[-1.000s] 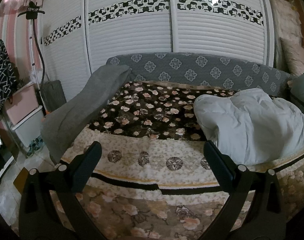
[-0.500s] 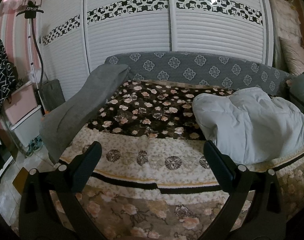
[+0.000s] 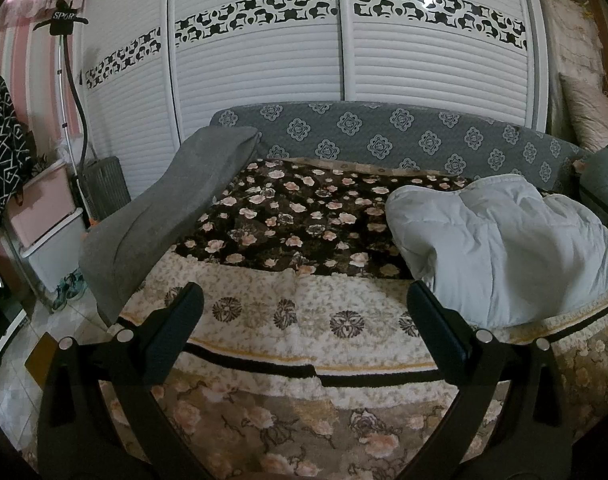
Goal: Fold large clothes
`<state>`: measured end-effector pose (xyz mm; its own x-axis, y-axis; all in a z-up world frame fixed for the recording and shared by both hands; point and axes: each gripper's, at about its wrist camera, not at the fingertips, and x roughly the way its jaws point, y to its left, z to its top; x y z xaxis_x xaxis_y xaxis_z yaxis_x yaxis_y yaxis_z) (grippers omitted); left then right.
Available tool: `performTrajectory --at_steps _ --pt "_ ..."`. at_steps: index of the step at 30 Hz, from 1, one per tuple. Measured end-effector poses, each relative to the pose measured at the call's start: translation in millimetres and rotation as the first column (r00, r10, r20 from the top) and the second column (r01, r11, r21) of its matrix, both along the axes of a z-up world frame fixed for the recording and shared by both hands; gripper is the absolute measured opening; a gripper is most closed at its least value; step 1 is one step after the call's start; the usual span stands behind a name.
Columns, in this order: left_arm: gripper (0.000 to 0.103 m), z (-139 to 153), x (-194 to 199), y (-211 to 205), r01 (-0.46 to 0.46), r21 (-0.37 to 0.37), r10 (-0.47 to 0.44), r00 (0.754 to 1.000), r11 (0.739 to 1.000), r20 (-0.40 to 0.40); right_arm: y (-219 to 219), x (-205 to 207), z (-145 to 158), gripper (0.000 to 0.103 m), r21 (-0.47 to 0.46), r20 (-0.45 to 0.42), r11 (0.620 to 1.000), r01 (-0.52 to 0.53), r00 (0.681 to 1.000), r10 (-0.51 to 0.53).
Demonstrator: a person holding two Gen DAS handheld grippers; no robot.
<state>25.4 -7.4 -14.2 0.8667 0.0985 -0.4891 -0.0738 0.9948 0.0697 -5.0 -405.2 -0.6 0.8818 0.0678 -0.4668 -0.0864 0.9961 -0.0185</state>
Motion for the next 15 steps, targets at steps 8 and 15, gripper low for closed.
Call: performTrajectory --at_steps 8,15 --pt "0.1 0.3 0.2 0.5 0.0 0.0 0.0 1.0 1.0 0.0 0.0 0.0 0.0 0.101 -0.001 0.0 1.0 -0.001 1.0 0.001" --pt "0.1 0.3 0.4 0.8 0.001 0.0 -0.001 1.0 1.0 -0.001 0.3 0.1 0.0 0.101 -0.001 0.0 1.0 -0.001 1.0 0.001"
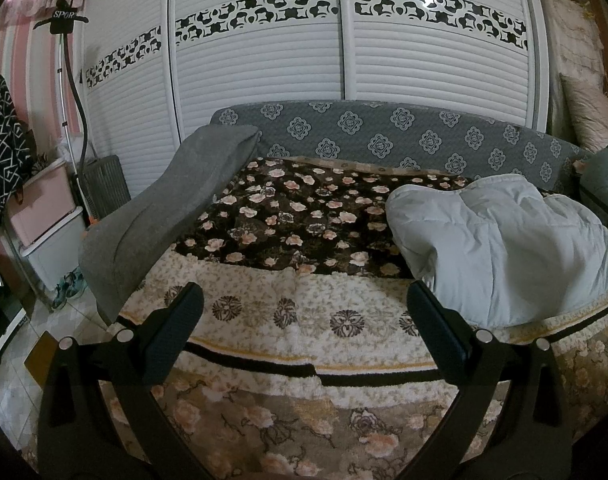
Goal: Fold large clothes
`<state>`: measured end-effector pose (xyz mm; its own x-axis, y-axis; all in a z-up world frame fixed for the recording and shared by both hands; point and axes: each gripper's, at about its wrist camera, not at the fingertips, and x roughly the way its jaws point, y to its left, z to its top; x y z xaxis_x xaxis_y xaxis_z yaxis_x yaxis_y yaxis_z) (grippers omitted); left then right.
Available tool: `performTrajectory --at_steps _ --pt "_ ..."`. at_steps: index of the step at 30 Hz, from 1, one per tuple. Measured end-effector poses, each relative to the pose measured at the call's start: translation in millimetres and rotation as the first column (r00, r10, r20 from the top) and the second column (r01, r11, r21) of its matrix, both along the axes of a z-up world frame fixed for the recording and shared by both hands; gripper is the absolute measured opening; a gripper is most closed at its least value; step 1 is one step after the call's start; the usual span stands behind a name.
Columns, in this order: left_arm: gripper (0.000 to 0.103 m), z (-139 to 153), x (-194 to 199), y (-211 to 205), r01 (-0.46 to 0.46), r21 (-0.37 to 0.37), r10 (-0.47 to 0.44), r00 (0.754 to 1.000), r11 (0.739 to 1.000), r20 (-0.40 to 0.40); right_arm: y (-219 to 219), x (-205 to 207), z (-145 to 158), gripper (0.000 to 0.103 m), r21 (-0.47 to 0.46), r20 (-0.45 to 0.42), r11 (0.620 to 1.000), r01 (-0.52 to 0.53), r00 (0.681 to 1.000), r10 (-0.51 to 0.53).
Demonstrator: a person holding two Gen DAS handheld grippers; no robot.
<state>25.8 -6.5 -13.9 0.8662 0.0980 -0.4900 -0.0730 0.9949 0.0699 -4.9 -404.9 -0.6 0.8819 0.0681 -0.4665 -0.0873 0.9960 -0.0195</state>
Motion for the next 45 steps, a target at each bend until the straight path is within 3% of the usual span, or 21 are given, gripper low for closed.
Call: performTrajectory --at_steps 45 --pt "0.1 -1.0 0.5 0.9 0.0 -0.003 0.0 1.0 1.0 -0.003 -1.0 -0.3 -2.4 0.101 -0.006 -0.002 1.0 -0.008 1.0 0.008"
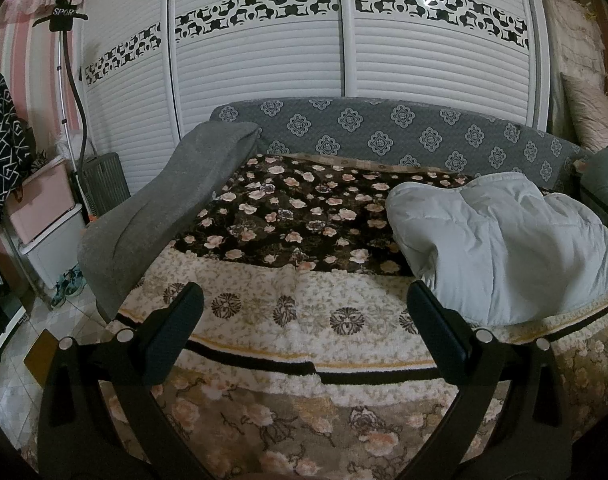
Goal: Fold large clothes
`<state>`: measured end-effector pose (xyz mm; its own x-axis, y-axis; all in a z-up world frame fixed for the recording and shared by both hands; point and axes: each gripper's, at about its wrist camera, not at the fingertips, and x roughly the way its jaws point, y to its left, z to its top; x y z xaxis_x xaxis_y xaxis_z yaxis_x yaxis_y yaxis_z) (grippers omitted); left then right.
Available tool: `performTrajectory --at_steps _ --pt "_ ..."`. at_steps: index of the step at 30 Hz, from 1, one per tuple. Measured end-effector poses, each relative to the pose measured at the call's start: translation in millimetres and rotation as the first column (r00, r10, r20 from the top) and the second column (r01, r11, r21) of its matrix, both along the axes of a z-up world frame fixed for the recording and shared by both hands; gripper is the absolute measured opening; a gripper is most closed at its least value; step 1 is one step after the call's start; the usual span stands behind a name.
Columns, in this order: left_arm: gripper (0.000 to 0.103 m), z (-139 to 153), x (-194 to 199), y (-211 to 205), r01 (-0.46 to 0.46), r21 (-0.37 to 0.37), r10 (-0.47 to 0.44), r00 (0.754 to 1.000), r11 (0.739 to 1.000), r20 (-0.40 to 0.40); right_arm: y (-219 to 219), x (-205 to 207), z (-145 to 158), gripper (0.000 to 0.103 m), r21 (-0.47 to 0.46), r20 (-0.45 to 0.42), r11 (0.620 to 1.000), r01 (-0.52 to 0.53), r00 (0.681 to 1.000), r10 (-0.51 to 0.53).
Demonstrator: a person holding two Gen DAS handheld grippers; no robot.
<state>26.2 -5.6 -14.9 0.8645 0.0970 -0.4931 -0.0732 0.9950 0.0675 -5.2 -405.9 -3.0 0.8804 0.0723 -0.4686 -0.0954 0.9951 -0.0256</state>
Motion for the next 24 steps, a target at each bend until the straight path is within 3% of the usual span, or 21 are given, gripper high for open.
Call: performTrajectory --at_steps 24 --pt "0.1 0.6 0.5 0.6 0.0 0.0 0.0 1.0 1.0 -0.002 -1.8 -0.6 -1.4 0.101 -0.002 0.0 1.0 -0.004 1.0 0.004"
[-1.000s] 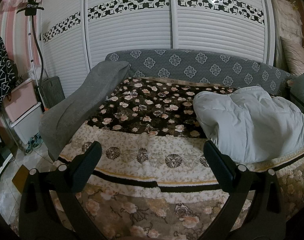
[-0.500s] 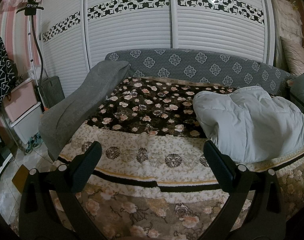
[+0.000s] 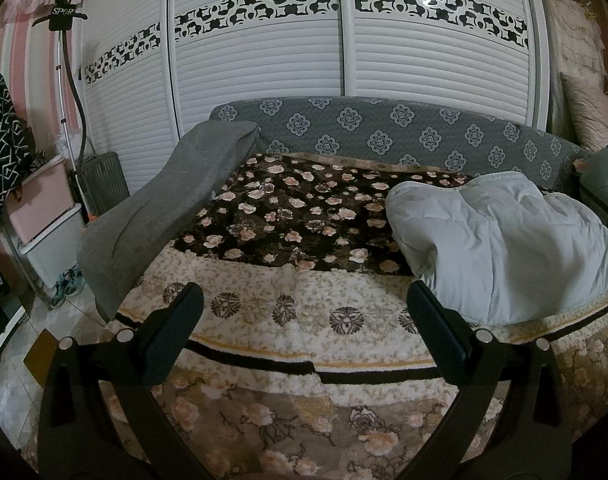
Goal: Fold large clothes
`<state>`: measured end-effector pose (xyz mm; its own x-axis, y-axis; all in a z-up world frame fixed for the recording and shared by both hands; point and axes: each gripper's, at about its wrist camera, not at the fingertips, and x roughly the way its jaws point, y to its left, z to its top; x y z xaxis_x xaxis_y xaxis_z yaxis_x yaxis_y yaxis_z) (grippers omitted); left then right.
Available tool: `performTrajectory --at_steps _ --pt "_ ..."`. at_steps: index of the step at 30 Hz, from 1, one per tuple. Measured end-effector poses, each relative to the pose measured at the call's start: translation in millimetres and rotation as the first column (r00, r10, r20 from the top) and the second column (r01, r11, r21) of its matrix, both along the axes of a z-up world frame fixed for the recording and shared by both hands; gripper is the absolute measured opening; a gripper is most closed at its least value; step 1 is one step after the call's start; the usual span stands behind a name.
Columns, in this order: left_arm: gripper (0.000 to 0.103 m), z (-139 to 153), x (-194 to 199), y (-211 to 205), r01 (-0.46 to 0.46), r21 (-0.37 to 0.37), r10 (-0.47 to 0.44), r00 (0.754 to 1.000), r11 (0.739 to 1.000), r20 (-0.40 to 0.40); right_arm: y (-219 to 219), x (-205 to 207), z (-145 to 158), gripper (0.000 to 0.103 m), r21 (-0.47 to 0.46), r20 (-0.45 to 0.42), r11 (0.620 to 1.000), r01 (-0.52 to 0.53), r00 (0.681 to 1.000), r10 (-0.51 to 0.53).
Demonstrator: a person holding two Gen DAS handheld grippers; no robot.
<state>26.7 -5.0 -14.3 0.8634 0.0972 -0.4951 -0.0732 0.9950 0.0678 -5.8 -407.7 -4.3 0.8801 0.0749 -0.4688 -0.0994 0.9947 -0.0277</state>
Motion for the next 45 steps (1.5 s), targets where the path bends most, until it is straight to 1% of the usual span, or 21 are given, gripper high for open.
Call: performTrajectory --at_steps 39,45 --pt "0.1 -0.5 1.6 1.5 0.001 -0.002 -0.001 1.0 1.0 -0.003 0.8 0.4 0.7 0.101 -0.002 0.0 1.0 0.0 1.0 0.0" --pt "0.1 -9.8 -0.6 -0.3 0.0 -0.006 0.0 1.0 1.0 -0.028 1.0 0.4 0.8 0.101 -0.003 0.0 1.0 -0.001 1.0 0.001"
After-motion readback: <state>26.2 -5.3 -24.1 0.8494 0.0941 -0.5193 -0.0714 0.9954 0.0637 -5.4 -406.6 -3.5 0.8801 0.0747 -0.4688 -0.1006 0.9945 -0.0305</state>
